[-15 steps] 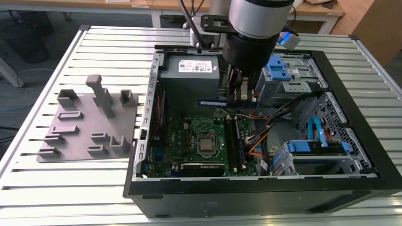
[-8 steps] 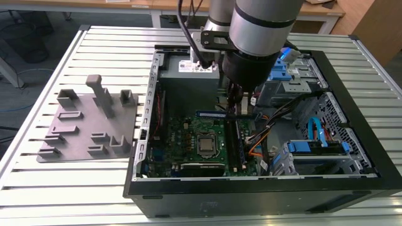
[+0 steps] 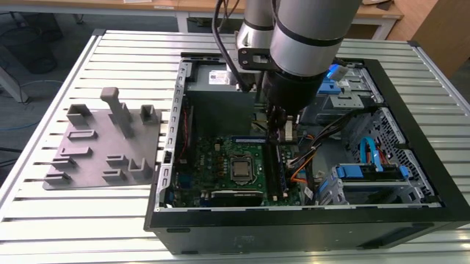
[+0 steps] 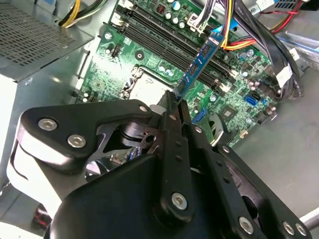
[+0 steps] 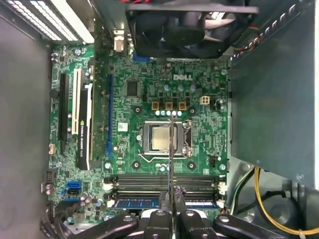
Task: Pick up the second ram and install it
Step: 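Pick up the second ram and move it above second insertion slot, then insert the second ram into the second slot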
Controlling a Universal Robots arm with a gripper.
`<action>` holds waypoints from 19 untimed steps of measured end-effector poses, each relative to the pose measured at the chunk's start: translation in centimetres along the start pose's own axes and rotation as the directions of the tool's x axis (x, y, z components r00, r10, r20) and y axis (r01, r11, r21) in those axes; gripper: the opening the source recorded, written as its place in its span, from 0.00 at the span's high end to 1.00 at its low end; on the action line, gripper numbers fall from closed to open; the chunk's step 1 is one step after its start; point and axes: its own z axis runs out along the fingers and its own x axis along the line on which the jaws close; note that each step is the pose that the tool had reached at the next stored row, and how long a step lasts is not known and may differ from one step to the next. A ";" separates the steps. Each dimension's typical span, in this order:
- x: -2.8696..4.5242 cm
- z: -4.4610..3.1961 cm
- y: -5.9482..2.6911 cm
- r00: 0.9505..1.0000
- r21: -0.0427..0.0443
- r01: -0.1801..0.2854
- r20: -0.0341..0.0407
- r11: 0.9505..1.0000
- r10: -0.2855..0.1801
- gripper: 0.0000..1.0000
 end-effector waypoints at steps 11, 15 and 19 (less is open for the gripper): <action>0.01 0.11 -0.01 1.000 0.000 0.000 0.002 1.000 0.000 0.86; 0.01 0.11 -0.01 1.000 0.000 0.000 0.002 1.000 0.000 0.86; 0.02 0.10 -0.01 1.000 0.000 -0.013 0.002 1.000 0.013 0.86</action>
